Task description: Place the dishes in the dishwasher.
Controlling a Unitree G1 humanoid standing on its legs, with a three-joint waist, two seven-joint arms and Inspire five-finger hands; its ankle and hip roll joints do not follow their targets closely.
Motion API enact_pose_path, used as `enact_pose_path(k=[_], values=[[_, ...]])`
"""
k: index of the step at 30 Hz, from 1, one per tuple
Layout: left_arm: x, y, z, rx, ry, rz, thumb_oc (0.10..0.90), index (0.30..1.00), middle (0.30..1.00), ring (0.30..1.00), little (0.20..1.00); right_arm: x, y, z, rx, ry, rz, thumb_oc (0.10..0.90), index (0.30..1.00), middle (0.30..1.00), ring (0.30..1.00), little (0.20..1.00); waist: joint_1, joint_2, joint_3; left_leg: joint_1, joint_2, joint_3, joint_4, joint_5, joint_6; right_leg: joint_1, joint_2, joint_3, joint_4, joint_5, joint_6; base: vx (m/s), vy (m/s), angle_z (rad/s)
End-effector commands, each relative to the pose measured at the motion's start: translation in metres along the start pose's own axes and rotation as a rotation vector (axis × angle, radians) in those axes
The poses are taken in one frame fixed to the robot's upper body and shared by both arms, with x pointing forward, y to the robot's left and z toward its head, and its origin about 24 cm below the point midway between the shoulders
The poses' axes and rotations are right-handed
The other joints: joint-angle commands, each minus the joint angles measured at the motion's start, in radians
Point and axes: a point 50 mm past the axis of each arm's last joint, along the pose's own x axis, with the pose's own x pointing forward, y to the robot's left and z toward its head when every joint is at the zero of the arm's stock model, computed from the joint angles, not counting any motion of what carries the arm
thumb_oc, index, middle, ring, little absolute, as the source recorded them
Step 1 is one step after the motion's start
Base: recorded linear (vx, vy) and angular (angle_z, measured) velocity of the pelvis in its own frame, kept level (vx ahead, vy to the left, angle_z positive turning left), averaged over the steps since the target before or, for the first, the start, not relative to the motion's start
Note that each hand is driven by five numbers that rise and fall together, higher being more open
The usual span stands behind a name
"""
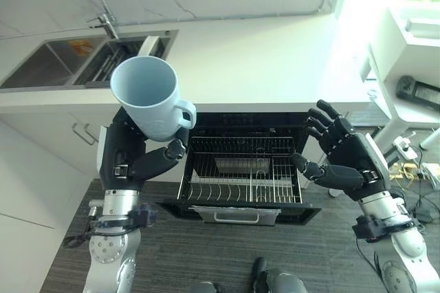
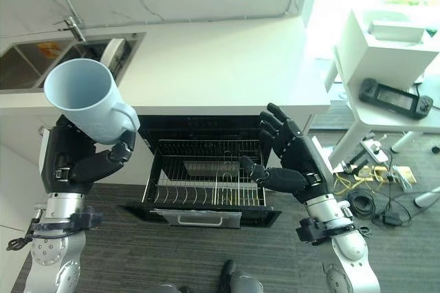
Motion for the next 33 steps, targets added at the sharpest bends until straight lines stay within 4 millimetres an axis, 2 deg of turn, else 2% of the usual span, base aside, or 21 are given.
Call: enact_pose_path(k=[1,3,10,18,21,24,26,27,29,30,31,32,33], values=[[0.017,0.008,0.049,-0.013,-0.315,0.026,0.400,0.300,0.300,0.300,0.300,0.012,0.007,0.047,-0.069,-0.275,0.046,0.800,0.900,0.900,0.900,0.900,0.005,0.003,-0.042,0.022,0.060,0.049,-0.022,0.015,-0.031,0.062,-0.087,0.061,-0.022,-0.055,0.049,0.04,0.136,0.53],[0.020,0.005,0.049,-0.018,-0.324,0.037,0.400,0.300,0.300,0.300,0.300,0.014,0.007,0.049,-0.082,-0.276,0.049,0.800,0.900,0.900,0.900,0.900,0.000,0.007,-0.042,0.014,0.065,0.059,-0.022,0.017,-0.032,0.074,-0.095,0.054,-0.022,-0.072,0.045,0.06,0.157,0.52],[0.024,0.008,0.049,-0.003,-0.321,0.031,0.400,0.300,0.300,0.300,0.300,0.009,0.007,0.048,-0.072,-0.282,0.035,0.800,0.900,0.900,0.900,0.900,-0.007,0.003,-0.046,0.023,0.055,0.039,-0.022,-0.009,-0.024,0.088,-0.115,0.027,-0.022,-0.061,0.063,0.08,0.151,-0.07],[0.032,0.003,0.051,0.073,-0.323,-0.050,0.400,0.300,0.300,0.300,0.300,0.015,0.014,0.045,-0.037,-0.299,0.039,0.800,0.900,0.900,0.900,0.900,0.012,-0.018,-0.029,0.043,0.003,0.002,-0.022,-0.053,0.026,0.091,-0.145,0.027,-0.022,-0.016,0.113,0.09,0.158,0.10],[0.037,0.000,0.051,0.074,-0.322,-0.079,0.400,0.300,0.300,0.300,0.300,0.020,0.016,0.045,-0.029,-0.308,0.032,0.800,0.900,0.900,0.900,0.900,0.024,-0.021,-0.023,0.043,-0.008,0.001,-0.022,-0.058,0.042,0.104,-0.160,0.023,-0.022,-0.006,0.119,0.06,0.175,-0.02],[0.040,-0.004,0.051,0.077,-0.313,-0.114,0.400,0.300,0.300,0.300,0.300,0.022,0.019,0.044,-0.015,-0.310,0.026,0.800,0.900,0.900,0.900,0.900,0.033,-0.022,-0.017,0.042,-0.018,-0.005,-0.022,-0.055,0.059,0.130,-0.165,0.026,-0.022,0.018,0.114,0.09,0.173,-0.03],[0.042,-0.008,0.050,0.089,-0.307,-0.144,0.400,0.300,0.300,0.300,0.300,0.023,0.021,0.042,-0.005,-0.313,0.024,0.800,0.900,0.900,0.900,0.900,0.039,-0.020,-0.010,0.039,-0.017,-0.006,-0.022,-0.048,0.074,0.167,-0.162,0.017,-0.022,0.075,0.114,0.11,0.142,0.00],[0.043,-0.011,0.049,0.104,-0.306,-0.166,0.400,0.300,0.300,0.300,0.300,0.023,0.021,0.041,0.007,-0.315,0.019,0.800,0.900,0.900,0.900,0.900,0.040,-0.015,-0.006,0.032,-0.015,-0.015,-0.022,-0.042,0.085,0.198,-0.145,0.021,-0.013,0.113,0.113,0.12,0.124,0.08],[0.045,-0.016,0.048,0.136,-0.313,-0.197,0.400,0.300,0.300,0.300,0.300,0.024,0.023,0.038,0.023,-0.309,0.015,0.800,0.900,0.900,0.900,0.900,0.036,-0.021,0.007,0.031,-0.022,-0.024,-0.022,-0.041,0.097,0.181,-0.134,0.052,0.025,0.124,0.108,0.08,-0.013,-0.05],[0.049,-0.017,0.049,0.148,-0.316,-0.206,0.400,0.300,0.300,0.300,0.300,0.025,0.023,0.036,0.031,-0.305,0.020,0.800,0.900,0.900,0.900,0.900,0.038,-0.035,0.011,0.026,-0.024,-0.023,-0.022,-0.036,0.087,0.171,-0.149,0.057,-0.022,0.094,0.104,0.05,-0.263,-0.27],[0.051,-0.019,0.050,0.152,-0.311,-0.206,0.400,0.300,0.300,0.300,0.300,0.024,0.021,0.035,0.058,-0.293,0.028,0.800,0.900,0.900,0.900,0.900,0.035,-0.053,0.008,0.024,-0.025,-0.016,-0.022,-0.042,0.076,0.127,-0.196,0.093,-0.022,0.087,0.119,0.06,-0.399,-0.28],[0.052,-0.021,0.049,0.144,-0.295,-0.217,0.400,0.300,0.300,0.300,0.300,0.021,0.020,0.036,0.073,-0.291,0.022,0.800,0.900,0.900,0.900,0.900,0.018,-0.056,0.005,0.019,-0.013,-0.029,-0.022,-0.037,0.070,0.100,-0.191,0.149,-0.022,0.051,0.124,0.05,-0.392,-0.13],[0.052,-0.024,0.048,0.140,-0.290,-0.219,0.400,0.300,0.300,0.300,0.300,0.021,0.021,0.037,0.083,-0.294,0.023,0.800,0.900,0.900,0.900,0.900,0.014,-0.059,0.001,0.015,-0.004,-0.027,-0.022,-0.035,0.067,0.094,-0.187,0.159,-0.022,0.034,0.125,0.04,-0.329,0.01]])
